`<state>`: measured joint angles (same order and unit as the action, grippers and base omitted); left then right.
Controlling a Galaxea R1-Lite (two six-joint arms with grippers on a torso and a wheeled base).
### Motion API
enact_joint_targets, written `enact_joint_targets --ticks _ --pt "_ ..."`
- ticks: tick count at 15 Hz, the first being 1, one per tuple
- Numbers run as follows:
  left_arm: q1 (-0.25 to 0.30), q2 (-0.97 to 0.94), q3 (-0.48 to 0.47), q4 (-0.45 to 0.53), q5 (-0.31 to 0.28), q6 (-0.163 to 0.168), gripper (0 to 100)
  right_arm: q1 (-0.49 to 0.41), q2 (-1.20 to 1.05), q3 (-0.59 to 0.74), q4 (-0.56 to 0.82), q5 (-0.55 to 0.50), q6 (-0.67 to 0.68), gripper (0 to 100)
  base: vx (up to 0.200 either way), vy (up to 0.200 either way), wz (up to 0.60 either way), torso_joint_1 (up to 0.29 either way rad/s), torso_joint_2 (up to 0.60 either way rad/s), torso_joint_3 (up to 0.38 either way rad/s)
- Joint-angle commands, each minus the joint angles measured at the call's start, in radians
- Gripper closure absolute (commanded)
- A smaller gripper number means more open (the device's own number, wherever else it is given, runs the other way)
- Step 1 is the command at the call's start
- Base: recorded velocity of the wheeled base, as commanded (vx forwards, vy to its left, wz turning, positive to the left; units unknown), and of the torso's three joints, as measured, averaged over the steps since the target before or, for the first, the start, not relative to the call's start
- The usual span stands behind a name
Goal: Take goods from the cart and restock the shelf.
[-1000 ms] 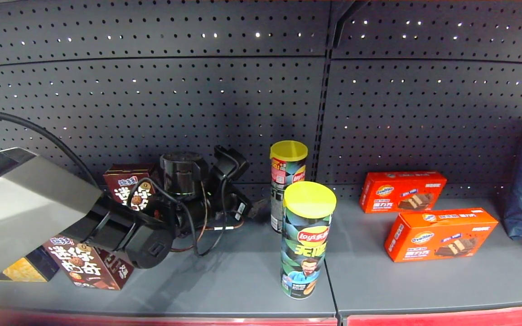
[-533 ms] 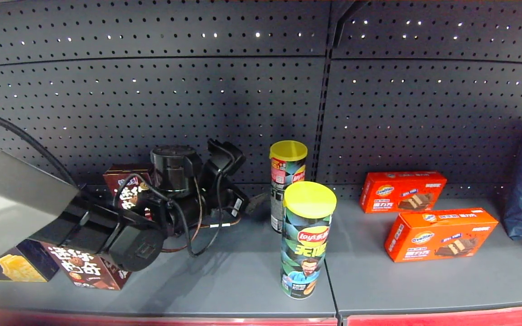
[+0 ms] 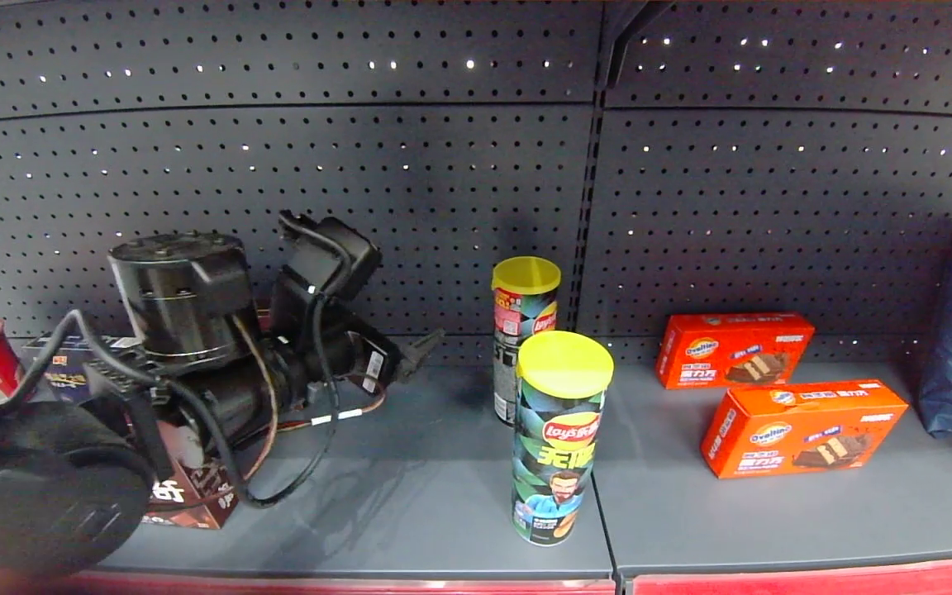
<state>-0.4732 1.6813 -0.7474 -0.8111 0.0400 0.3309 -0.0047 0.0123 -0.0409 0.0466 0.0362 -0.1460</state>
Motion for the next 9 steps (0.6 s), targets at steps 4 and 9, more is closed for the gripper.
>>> enact_joint_targets --ticks 4,9 --pt "0.059 -0.284 0.163 0.000 0.021 -0.021 0 0.025 0.368 -0.208 -0.077 0.128 0.009 0 0.000 0.000 0.00 0.000 0.00 0.000" --pt "0.073 -0.284 0.158 -0.002 0.027 -0.042 0 0.267 0.903 -0.430 -0.289 0.074 0.017 0 0.000 0.000 0.00 0.000 0.00 0.000"
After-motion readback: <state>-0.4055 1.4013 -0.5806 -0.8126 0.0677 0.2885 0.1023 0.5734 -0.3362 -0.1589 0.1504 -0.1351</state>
